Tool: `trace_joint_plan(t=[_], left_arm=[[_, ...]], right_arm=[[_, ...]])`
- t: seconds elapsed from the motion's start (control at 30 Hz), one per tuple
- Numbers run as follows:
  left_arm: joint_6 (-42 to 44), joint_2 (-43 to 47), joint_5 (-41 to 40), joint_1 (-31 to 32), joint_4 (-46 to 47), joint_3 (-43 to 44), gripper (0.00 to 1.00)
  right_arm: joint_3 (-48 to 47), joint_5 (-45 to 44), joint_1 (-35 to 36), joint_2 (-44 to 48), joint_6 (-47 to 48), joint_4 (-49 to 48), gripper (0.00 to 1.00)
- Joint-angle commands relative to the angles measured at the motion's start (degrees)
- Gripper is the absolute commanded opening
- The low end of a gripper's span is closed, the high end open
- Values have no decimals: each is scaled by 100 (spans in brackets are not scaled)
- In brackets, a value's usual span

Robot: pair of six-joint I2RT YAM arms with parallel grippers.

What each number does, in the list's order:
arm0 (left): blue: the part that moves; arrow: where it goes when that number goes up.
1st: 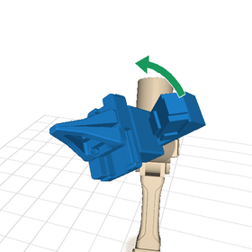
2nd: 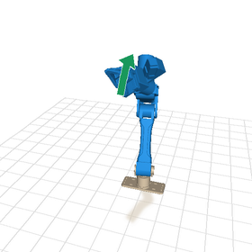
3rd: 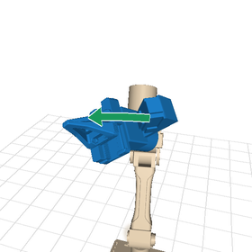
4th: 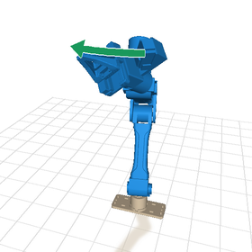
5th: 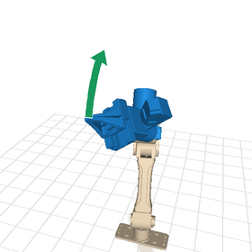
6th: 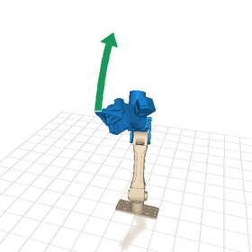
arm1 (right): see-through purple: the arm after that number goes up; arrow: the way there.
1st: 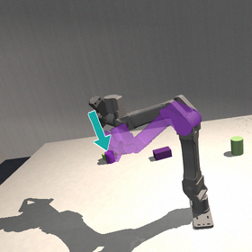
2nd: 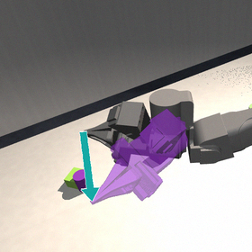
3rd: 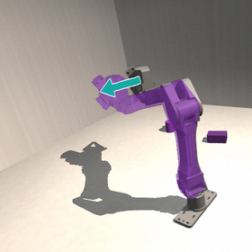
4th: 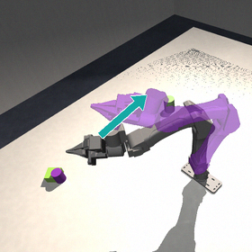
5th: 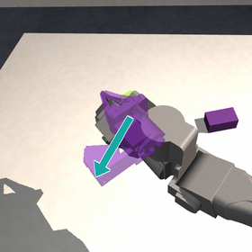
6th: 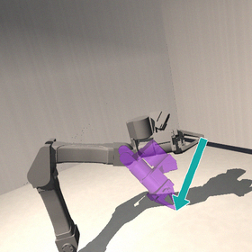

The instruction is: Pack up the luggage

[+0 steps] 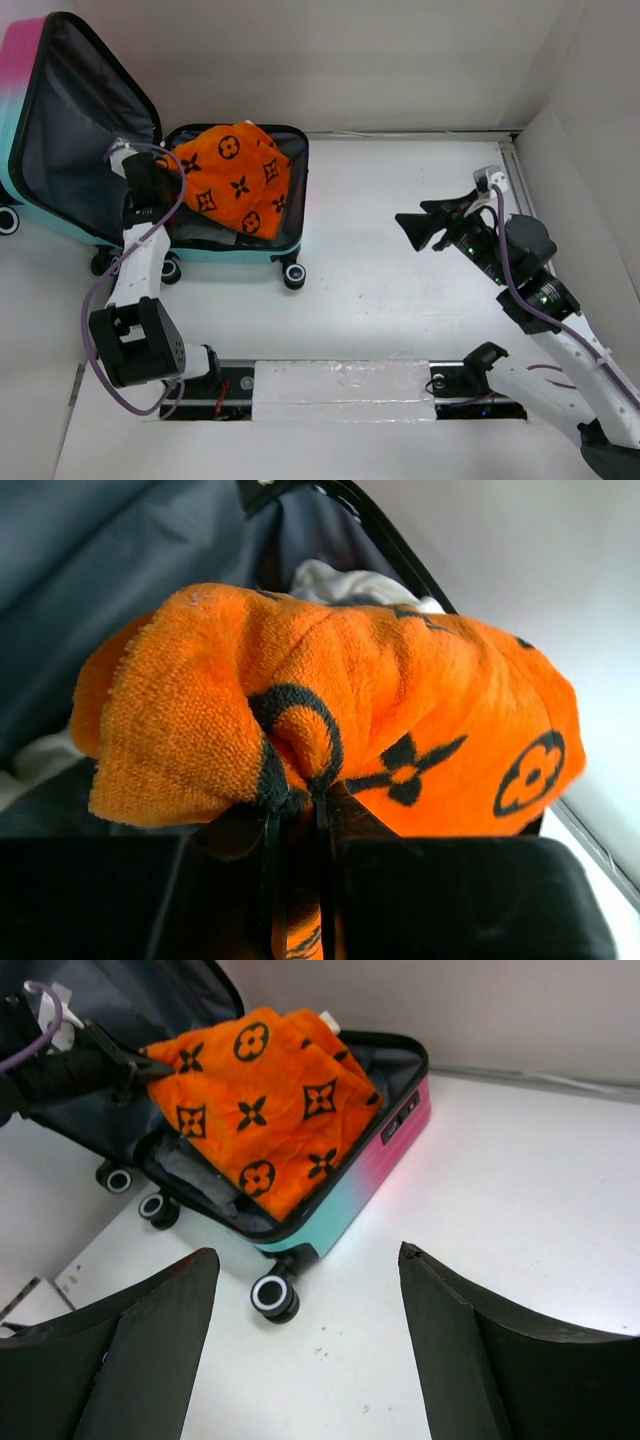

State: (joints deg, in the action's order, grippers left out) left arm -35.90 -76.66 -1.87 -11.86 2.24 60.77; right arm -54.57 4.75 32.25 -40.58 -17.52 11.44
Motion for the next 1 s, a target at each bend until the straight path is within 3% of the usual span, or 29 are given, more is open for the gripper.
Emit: trace_joint_plan(t=[0.0,0.07,0.13,0.17,0.2,0.23,0.3,0.37,0.47,0.57,0.73,0.87,0.97], left_arm=[[-49,3,-436,-62,339,180,0],[-49,-76,-437,-62,137,250,0],[-110,-261,-236,-62,-108,304,26],[-162,-314,-235,-62,-214,356,50],[-233,-314,-296,-62,-337,426,63],[-285,-218,-375,-62,-434,427,74],[-286,97,-568,-62,-383,279,82],[-286,808,-1119,226,-112,128,84],[-93,1538,-1280,586,293,-56,83],[91,1532,-1228,930,225,136,78],[145,435,-1000,1870,260,487,76],[-31,-926,-701,1871,383,1294,76],[30,-2262,-622,1871,-108,2568,75]], right_arm=[[25,289,62,-194,29,-362,78],[25,395,123,-345,29,-415,78],[25,465,124,-556,29,-467,78],[25,517,185,-609,29,-528,78],[-27,518,185,-661,29,-529,78],[-28,570,185,-740,29,-529,78],[-28,571,185,-741,29,-529,78],[-28,571,185,-803,29,-581,78],[-28,518,238,-916,29,-582,78],[-80,518,352,-1074,29,-643,78],[-185,176,642,-1338,29,-696,78],[-186,9,870,-1479,29,-696,77],[-186,-175,1019,-1602,29,-696,77]])
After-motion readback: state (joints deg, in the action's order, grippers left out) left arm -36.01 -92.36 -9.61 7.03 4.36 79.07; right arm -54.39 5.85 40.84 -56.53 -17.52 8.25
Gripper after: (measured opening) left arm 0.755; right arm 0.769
